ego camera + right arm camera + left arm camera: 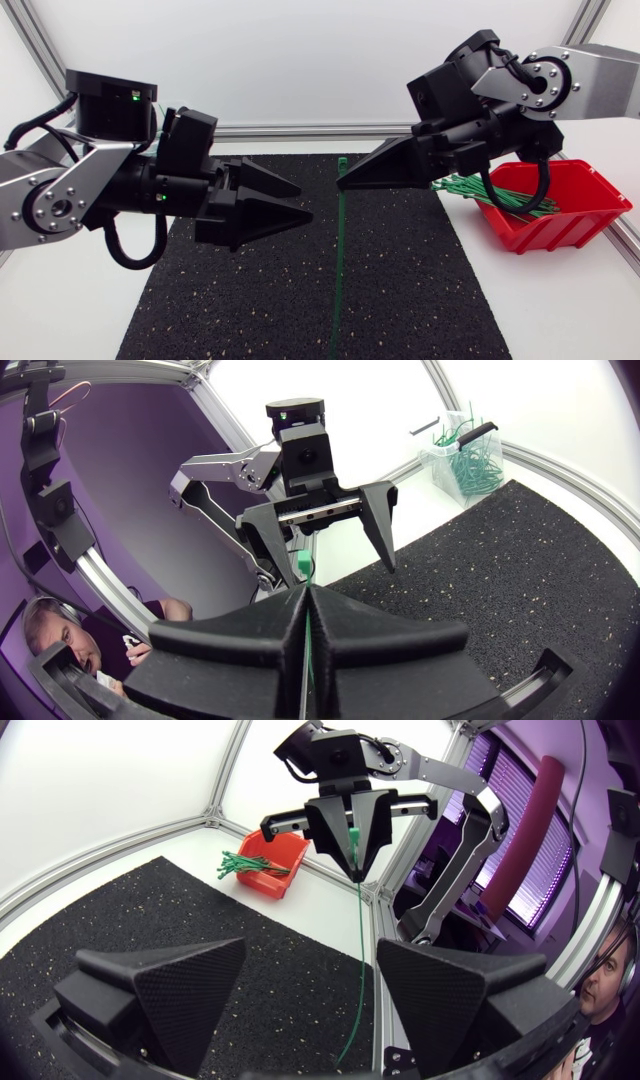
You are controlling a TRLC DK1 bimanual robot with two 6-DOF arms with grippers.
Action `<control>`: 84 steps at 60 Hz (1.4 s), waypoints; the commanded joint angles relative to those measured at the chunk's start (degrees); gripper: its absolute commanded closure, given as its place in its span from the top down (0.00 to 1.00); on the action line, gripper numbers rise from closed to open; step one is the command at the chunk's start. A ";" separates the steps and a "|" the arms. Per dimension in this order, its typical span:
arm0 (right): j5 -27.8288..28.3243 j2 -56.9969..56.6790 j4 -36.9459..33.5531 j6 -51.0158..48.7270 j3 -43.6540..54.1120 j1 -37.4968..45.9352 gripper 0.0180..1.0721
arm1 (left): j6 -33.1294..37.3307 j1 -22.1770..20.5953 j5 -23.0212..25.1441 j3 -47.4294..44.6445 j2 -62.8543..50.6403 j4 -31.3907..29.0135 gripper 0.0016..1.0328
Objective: Take a green cable tie from the red box, thread the tail through the head to close it, then place it in the transparent bin on the left.
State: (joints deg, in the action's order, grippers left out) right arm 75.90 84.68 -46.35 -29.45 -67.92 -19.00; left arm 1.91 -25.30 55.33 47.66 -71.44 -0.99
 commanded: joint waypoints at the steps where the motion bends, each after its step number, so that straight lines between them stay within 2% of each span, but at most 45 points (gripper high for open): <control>1: 1.45 0.31 -0.67 2.03 -1.51 -0.42 0.06 | -1.74 0.16 1.36 2.61 -0.81 0.56 0.89; 10: 2.76 1.18 -0.59 3.79 -2.39 -0.42 0.06 | -3.49 0.25 2.85 3.93 -1.69 0.64 0.89; 40: 3.38 3.91 -0.15 4.32 -2.92 0.11 0.06 | -3.85 0.51 3.64 3.67 -3.09 1.52 0.89; 56: 0.57 3.03 1.35 5.28 -2.30 0.55 0.06 | -4.02 -0.36 3.38 2.53 -3.53 3.63 0.89; 62: -0.93 2.77 4.34 8.36 -2.22 0.90 0.06 | -4.02 -0.45 1.36 2.70 -3.97 3.98 0.88; 70: -4.71 1.27 10.49 13.54 -0.72 1.25 0.06 | -3.85 -1.33 -6.20 2.35 -3.97 4.69 0.88; 79: -12.62 -1.63 25.34 25.67 3.58 0.72 0.06 | -3.67 -2.56 -13.58 2.26 -4.23 4.77 0.88; 84: -16.92 -2.07 26.57 26.55 3.76 0.20 0.06 | -3.67 -3.35 -18.42 2.09 -4.23 5.39 0.88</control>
State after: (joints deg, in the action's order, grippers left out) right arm 61.47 83.68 -21.34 -7.33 -65.95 -18.15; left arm -1.50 -27.79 39.35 50.15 -74.81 3.36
